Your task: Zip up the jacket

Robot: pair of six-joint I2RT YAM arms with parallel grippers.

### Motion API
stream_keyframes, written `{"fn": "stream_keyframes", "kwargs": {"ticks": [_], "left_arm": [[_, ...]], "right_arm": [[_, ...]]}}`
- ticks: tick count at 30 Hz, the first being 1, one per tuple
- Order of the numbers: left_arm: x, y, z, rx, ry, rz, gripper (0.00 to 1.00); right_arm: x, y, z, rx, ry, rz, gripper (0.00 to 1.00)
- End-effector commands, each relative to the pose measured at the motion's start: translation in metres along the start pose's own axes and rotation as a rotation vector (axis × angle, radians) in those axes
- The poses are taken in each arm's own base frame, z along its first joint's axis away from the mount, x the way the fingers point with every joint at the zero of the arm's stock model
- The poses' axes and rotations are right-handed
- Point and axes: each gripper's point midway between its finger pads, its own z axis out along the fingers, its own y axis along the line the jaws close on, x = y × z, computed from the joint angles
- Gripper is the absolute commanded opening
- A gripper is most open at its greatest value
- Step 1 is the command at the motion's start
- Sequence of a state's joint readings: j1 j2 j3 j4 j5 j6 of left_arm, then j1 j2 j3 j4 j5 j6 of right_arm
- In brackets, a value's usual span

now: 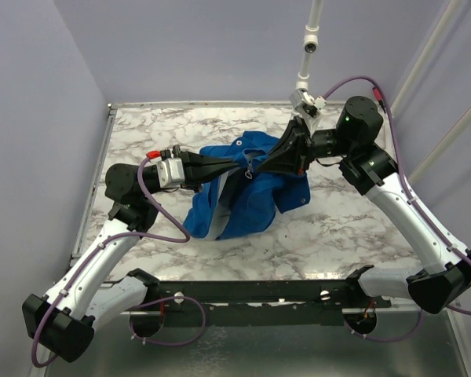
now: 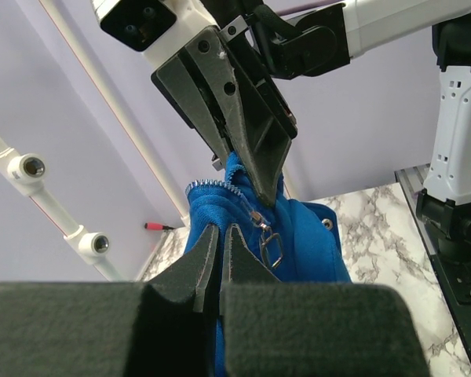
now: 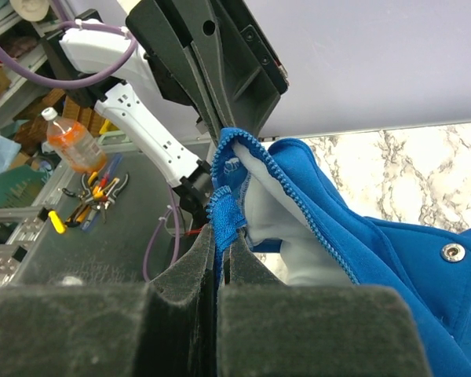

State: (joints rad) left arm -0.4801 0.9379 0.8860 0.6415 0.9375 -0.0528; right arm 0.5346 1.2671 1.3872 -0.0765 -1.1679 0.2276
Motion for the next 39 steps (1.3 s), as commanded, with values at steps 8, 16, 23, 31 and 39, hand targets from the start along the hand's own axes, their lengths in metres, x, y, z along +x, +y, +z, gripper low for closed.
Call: {"fn": "stream_keyframes", "kwargs": {"ticks": [8, 16, 23, 31, 39], "left_arm": [[-0.022, -0.003, 0.004, 0.032, -0.055, 0.066, 0.0], [-0.024, -0.002, 0.004, 0.023, -0.062, 0.066, 0.0], [-0.023, -0.003, 0.004, 0.026, -0.061, 0.062, 0.0], [-0.023, -0.003, 0.004, 0.028, -0.06, 0.067, 0.0], [-0.023, -0.003, 0.004, 0.028, -0.061, 0.071, 0.0]], "right_arm": [[-0.001, 0.016, -0.003, -0.076, 0.005, -0.023, 0.01], [0.0, 0.009, -0.001, -0.059, 0.004, -0.017, 0.01], [-0.008, 0.01, 0.0, -0.071, -0.004, -0.027, 0.01], [-0.021, 0.017, 0.0, -0.096, -0.021, -0.055, 0.01], [-0.021, 0.025, -0.002, -0.124, -0.022, -0.065, 0.01]]}}
